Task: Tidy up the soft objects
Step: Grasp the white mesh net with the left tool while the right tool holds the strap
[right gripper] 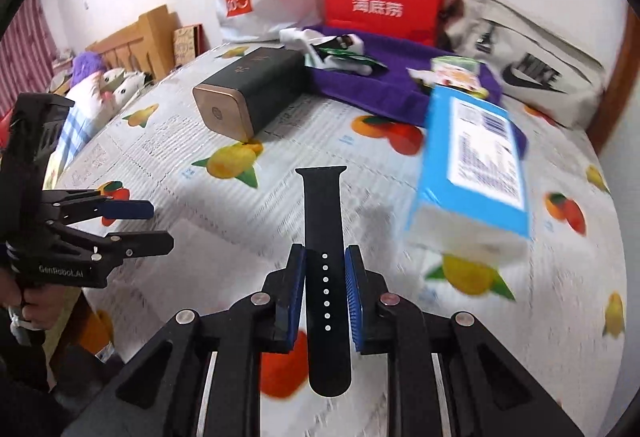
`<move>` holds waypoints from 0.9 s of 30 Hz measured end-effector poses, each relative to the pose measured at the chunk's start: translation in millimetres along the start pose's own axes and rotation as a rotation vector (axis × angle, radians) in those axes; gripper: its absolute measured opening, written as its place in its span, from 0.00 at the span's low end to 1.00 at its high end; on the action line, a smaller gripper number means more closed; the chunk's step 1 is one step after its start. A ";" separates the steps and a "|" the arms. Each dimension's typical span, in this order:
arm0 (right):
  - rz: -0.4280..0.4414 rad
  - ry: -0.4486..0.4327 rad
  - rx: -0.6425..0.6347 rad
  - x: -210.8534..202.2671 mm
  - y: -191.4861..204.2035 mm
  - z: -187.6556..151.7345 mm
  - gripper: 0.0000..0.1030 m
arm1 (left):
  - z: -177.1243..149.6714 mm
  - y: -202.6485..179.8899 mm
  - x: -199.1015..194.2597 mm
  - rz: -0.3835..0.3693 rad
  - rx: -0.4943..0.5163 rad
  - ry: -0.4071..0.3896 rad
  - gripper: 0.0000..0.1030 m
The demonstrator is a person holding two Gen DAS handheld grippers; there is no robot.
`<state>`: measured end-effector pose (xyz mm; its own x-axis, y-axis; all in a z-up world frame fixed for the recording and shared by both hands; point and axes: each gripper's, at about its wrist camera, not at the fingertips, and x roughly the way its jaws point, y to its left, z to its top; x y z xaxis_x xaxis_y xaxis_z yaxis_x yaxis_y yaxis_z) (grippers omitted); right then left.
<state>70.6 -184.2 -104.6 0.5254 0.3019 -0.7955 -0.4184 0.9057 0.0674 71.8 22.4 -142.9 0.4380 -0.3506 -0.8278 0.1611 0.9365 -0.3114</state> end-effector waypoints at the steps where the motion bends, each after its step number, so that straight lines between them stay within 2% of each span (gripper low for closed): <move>1: -0.005 -0.006 0.010 -3.8 -2.2 -3.9 0.19 | -0.5 -1.7 0.4 -0.025 -0.004 0.004 0.72; 3: -0.010 -0.018 0.037 -12.1 -8.9 -13.0 0.19 | -1.1 -6.7 1.9 -0.061 -0.013 0.014 0.74; 5: -0.018 -0.023 0.056 -15.2 -14.5 -18.8 0.19 | -1.2 -14.0 5.2 -0.072 -0.009 0.021 0.80; 13: -0.061 0.000 0.107 -16.1 -38.2 -41.2 0.19 | -6.6 -58.8 22.7 0.039 0.111 0.029 0.99; 20: -0.065 -0.013 0.158 -19.3 -54.9 -51.5 0.19 | -10.3 -85.8 39.9 0.199 0.238 0.017 1.00; 27: -0.070 -0.010 0.189 -16.2 -63.3 -57.6 0.19 | -10.3 -84.9 41.3 0.223 0.250 -0.032 0.98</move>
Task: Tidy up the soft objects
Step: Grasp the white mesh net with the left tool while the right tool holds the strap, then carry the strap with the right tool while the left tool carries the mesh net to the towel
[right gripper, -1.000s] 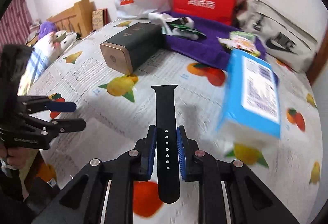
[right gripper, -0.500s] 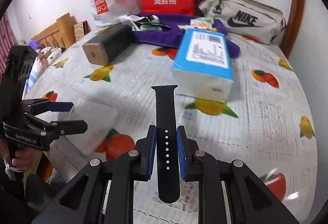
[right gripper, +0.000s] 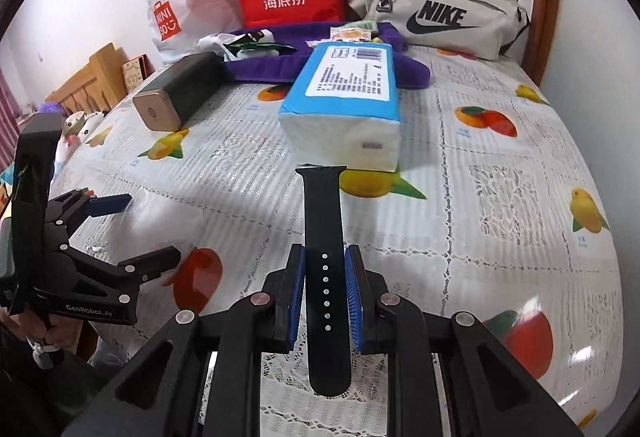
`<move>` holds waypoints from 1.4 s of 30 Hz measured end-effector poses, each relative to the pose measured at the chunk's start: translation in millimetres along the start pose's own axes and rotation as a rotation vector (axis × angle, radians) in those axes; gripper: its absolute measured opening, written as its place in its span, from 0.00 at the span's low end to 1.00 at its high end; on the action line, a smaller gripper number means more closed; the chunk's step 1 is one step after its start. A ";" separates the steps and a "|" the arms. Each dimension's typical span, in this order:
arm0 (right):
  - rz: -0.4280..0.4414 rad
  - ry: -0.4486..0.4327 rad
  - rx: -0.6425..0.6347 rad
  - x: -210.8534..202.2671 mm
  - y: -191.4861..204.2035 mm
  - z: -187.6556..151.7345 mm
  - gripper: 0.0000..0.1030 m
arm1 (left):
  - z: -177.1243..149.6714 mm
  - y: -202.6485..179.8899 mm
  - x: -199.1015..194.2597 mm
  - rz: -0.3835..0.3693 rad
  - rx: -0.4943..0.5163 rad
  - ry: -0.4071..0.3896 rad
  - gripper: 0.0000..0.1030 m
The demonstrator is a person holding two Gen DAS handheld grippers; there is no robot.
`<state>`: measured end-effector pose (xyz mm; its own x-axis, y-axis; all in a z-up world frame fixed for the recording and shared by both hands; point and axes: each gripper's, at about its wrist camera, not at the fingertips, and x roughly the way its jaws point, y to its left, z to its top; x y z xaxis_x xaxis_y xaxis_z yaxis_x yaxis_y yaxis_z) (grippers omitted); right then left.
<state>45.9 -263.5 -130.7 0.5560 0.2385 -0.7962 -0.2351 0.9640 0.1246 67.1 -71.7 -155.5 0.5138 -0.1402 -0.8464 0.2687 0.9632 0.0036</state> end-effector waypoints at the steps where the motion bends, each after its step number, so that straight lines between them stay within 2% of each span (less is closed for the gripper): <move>1: -0.002 0.001 0.001 0.8 -0.4 -0.3 0.19 | 0.0 -0.1 -1.1 0.000 0.008 -0.007 0.94; 6: -0.001 0.006 0.018 5.5 -3.0 -0.9 0.19 | 0.2 -3.3 -4.6 -0.002 0.021 -0.031 0.72; 11: 0.003 0.011 0.019 6.8 -0.8 -1.2 0.19 | -0.4 -15.2 -11.2 -0.047 0.076 -0.044 0.35; 12: 0.005 0.010 0.020 6.4 -0.4 -0.9 0.19 | 0.0 -16.0 -11.7 -0.056 0.081 -0.042 0.24; 13: 0.008 0.009 0.023 5.6 -0.2 -0.4 0.19 | 1.1 -15.0 -12.0 -0.064 0.076 -0.038 0.17; 15: 0.013 0.006 0.027 4.5 0.0 1.3 0.19 | 3.2 -6.3 -11.8 -0.089 0.036 -0.024 0.10; 17: 0.012 0.004 0.025 3.9 0.7 3.5 0.19 | 4.3 6.7 -12.0 -0.103 -0.023 -0.010 0.10; 19: 0.010 0.004 0.026 3.6 0.3 7.0 0.19 | 3.9 20.6 -13.6 -0.068 -0.088 -0.006 0.10; 29: 0.023 0.006 0.005 3.4 7.4 21.1 0.19 | 7.3 78.8 -14.5 0.006 -0.255 0.015 0.10; 42: 0.035 -0.045 -0.012 -16.5 10.3 51.2 0.19 | 36.2 104.3 -37.4 0.034 -0.308 -0.037 0.10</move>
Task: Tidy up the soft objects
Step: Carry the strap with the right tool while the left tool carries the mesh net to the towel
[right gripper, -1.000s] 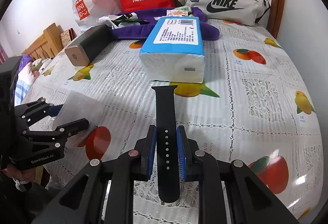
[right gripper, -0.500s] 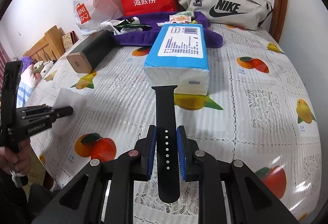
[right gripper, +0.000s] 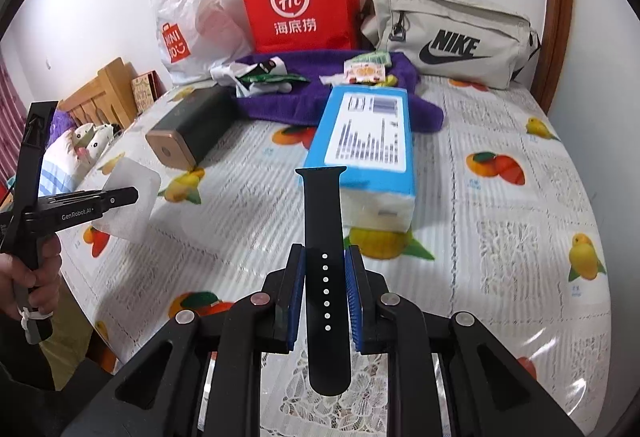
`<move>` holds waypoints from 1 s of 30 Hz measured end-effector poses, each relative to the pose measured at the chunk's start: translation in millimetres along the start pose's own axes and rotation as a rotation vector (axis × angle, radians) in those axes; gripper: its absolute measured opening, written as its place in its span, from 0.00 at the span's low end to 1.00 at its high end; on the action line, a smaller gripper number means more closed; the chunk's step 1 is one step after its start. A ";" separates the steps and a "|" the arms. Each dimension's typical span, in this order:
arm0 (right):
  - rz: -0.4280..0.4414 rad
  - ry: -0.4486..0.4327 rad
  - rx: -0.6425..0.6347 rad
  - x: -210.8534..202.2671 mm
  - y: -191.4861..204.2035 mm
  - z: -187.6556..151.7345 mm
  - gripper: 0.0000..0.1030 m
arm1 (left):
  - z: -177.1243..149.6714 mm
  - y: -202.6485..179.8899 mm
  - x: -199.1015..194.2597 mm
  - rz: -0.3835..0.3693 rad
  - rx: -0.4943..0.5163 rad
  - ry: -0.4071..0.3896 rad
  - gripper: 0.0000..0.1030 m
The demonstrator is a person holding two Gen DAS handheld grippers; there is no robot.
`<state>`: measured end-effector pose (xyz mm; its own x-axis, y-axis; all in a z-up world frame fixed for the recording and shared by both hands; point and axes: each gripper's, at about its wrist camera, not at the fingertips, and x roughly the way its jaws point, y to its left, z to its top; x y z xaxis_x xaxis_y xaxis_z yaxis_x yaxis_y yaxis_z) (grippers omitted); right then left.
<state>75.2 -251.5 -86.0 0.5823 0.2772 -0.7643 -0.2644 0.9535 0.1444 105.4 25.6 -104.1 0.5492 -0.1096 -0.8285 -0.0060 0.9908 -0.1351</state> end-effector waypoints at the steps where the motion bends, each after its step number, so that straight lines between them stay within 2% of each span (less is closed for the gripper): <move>1: 0.000 -0.003 0.000 -0.6 0.2 2.1 0.19 | 2.1 0.0 -1.4 -0.003 0.000 -0.004 0.10; 9: 0.007 -0.030 -0.018 -2.4 4.1 25.8 0.19 | 18.3 3.2 -11.6 -0.027 -0.011 -0.033 0.10; 30: 0.005 -0.066 0.006 15.8 -3.7 88.7 0.19 | 80.0 13.9 -26.2 -0.028 -0.029 -0.105 0.10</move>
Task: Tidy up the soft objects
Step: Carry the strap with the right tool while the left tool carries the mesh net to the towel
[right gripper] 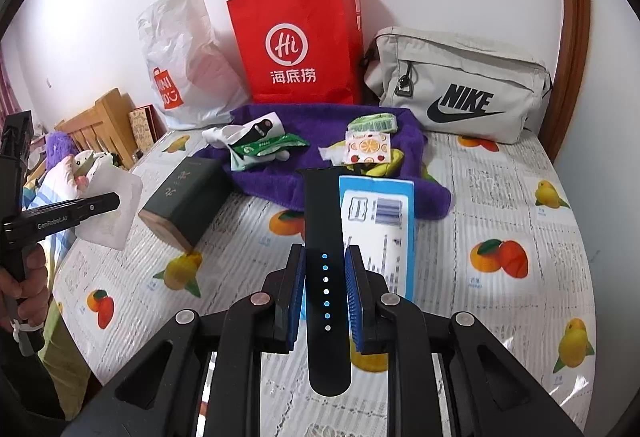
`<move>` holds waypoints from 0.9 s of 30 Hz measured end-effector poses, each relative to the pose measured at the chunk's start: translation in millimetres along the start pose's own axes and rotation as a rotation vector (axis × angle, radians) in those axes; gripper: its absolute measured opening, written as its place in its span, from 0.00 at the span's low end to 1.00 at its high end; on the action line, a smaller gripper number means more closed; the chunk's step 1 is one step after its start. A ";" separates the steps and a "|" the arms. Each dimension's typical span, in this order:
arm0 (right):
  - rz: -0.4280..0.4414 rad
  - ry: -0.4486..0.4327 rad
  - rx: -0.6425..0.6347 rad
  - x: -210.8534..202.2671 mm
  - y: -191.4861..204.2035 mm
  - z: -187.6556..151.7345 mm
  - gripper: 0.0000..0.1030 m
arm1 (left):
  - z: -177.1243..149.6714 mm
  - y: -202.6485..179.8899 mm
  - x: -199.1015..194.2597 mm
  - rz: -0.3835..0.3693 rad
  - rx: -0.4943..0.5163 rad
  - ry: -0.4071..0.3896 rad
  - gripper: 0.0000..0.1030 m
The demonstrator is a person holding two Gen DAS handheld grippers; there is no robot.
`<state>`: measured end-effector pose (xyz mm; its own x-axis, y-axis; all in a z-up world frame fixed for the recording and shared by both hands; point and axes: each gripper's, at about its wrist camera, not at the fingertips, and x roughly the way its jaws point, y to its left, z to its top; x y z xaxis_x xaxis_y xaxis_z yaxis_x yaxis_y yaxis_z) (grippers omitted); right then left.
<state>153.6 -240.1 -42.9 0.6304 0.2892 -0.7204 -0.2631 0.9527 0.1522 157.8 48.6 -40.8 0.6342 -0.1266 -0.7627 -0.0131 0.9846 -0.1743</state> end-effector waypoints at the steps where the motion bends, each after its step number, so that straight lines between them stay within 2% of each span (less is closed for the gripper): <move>1: -0.001 0.002 0.001 2.0 -0.3 2.2 0.19 | 2.8 0.5 0.5 0.002 0.000 -0.002 0.10; 17: -0.012 0.000 0.017 28.3 -9.7 35.2 0.19 | 34.5 3.4 18.4 0.011 0.004 -0.004 0.10; 27: 0.005 -0.001 0.033 51.5 -13.7 57.6 0.19 | 48.9 0.4 39.3 -0.030 -0.013 0.013 0.10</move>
<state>231.8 -232.9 -43.1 0.6298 0.2940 -0.7190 -0.2420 0.9538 0.1780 220.5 49.9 -40.4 0.6247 -0.1572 -0.7649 -0.0045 0.9788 -0.2048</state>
